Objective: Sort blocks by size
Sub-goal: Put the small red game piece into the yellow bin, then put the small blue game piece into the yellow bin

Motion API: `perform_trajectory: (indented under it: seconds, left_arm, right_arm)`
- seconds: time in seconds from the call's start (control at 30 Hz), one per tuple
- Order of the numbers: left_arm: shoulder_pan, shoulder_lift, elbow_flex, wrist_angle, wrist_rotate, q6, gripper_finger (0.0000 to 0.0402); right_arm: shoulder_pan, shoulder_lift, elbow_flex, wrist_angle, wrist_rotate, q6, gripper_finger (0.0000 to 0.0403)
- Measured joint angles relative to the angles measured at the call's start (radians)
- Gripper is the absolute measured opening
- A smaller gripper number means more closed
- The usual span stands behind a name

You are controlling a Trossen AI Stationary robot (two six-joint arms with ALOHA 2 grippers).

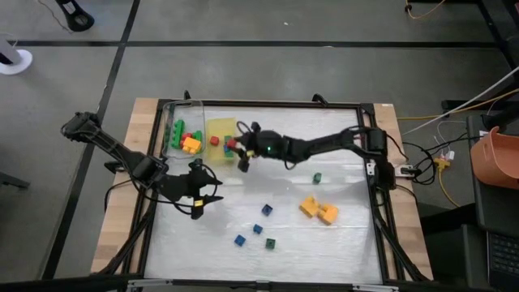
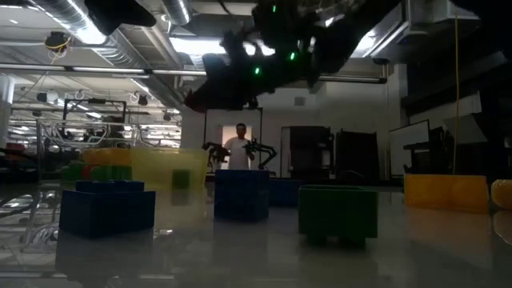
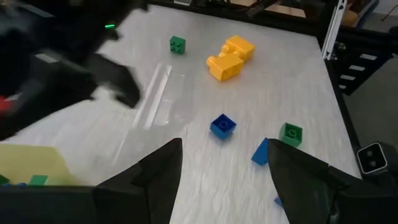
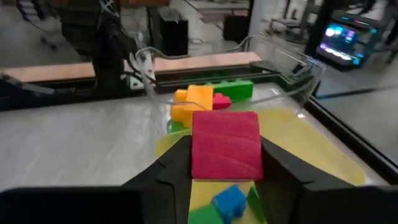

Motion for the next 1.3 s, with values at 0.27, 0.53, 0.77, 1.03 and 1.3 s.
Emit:
perform_trajectory:
  seconds: [0.27, 0.53, 0.77, 1.03, 1.3]
  left_arm:
    - [0.000, 0.001, 0.000, -0.001, 0.000, -0.017, 0.0221]
    - [-0.005, 0.022, 0.000, 0.003, 0.003, -0.096, 0.0221]
    - [-0.046, 0.168, 0.000, 0.079, 0.009, -0.101, 0.0221]
    - [-0.097, 0.423, -0.001, 0.302, 0.010, -0.096, 0.0221]
    - [-0.123, 0.625, -0.001, 0.502, 0.040, 0.003, 0.0221]
  right_arm:
    - [-0.070, 0.130, 0.063, 0.115, -0.129, 0.089, 0.0177]
    - [-0.068, 0.165, 0.148, 0.028, -0.137, 0.123, 0.0205]
    - [-0.068, 0.030, 0.209, -0.354, -0.137, -0.063, 0.0204]
    - [-0.047, -0.238, 0.254, -0.976, -0.043, -0.241, 0.0202]
    - [0.022, -0.452, 0.254, -1.251, 0.004, -0.189, 0.0202]
